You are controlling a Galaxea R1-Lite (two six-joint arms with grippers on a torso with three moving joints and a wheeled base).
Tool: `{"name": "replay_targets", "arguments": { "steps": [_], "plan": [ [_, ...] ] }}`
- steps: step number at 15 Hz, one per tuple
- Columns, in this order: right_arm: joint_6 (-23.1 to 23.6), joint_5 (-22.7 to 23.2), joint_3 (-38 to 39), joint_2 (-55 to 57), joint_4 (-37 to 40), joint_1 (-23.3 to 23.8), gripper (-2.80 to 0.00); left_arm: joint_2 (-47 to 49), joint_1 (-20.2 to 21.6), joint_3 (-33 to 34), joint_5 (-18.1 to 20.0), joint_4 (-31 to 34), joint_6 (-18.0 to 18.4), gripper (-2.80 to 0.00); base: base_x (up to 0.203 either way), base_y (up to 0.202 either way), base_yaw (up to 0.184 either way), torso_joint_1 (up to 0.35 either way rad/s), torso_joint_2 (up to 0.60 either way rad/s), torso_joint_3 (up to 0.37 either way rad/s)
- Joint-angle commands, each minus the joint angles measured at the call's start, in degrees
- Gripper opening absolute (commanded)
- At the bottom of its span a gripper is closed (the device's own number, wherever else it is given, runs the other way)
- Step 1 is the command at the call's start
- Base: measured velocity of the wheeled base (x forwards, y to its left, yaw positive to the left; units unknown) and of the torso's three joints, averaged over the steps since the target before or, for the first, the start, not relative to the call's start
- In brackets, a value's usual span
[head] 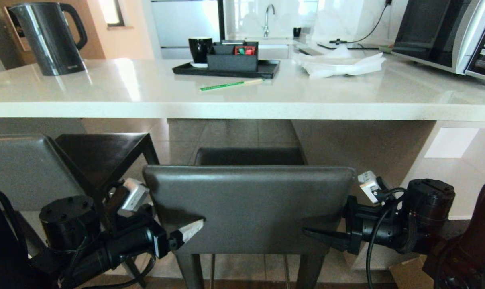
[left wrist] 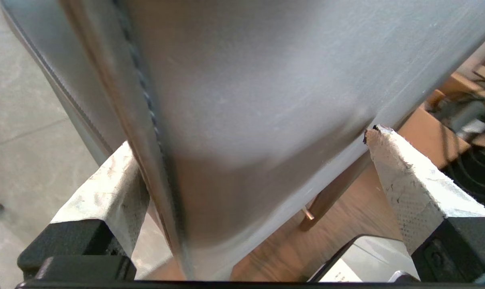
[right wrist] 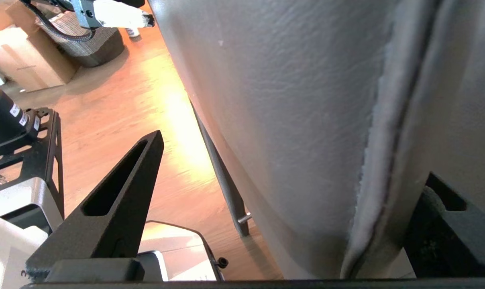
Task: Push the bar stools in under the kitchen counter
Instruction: Pull the gray chair out from under the dining table
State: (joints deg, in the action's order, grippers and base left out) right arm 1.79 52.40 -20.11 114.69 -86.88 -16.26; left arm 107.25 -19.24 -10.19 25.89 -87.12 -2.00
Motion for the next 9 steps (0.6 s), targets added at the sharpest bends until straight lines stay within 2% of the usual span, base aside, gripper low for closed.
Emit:
{"name": "replay_targets", "arguments": {
  "steps": [1,9],
  "plan": [
    [0.1,0.3,0.0,-0.8,-0.7,-0.1,0.00,0.1,0.0,-0.2,0.1,-0.5,0.0,0.00,-0.188,0.000,-0.003,0.002,0.00,0.002],
    [0.0,0.0,0.6,-2.1,-0.7,-0.4,0.00,0.1,-0.8,-0.3,0.1,-0.5,0.1,0.00,-0.194,0.000,-0.002,0.003,0.00,0.002]
  ]
}}
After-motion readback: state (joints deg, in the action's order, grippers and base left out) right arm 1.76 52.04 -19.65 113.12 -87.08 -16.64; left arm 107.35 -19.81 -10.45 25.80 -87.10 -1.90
